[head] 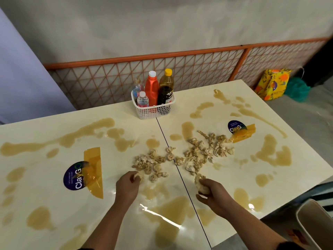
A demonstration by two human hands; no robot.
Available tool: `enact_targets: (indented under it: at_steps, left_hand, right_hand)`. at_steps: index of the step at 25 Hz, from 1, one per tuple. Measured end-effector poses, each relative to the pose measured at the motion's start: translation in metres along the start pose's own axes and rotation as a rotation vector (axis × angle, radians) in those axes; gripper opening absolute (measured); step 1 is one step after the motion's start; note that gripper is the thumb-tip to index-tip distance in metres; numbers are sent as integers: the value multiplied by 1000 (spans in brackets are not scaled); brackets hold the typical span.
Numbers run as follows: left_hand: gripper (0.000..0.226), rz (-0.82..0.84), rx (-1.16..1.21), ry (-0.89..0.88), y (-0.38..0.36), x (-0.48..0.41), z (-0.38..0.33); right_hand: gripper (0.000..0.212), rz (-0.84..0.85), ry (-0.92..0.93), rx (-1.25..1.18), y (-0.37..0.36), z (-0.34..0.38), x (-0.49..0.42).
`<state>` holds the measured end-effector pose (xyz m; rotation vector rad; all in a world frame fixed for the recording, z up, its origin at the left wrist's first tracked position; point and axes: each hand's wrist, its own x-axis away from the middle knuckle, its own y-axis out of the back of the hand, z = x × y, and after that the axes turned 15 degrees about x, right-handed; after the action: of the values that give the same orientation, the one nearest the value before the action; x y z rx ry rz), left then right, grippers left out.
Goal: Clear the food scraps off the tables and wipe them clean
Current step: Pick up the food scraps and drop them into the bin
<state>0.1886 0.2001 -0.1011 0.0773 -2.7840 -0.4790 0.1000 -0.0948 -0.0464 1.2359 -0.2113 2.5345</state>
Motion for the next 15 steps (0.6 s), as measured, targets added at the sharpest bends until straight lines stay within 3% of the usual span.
enact_targets:
  at_steps: [4, 7, 10, 15]
  left_hand:
    - [18, 81, 900, 505, 29, 26, 0]
    - [13, 92, 1355, 710, 40, 48, 3]
    - [19, 149, 1465, 741, 41, 64, 3]
    - [14, 131, 1288, 744, 35, 74, -8]
  right_hand:
    - [11, 52, 9, -6, -12, -8, 2]
    - [8, 103, 41, 93, -27, -11, 9]
    - [9, 143, 37, 154, -43, -17, 12]
    - [13, 226, -101, -23, -57, -26, 16]
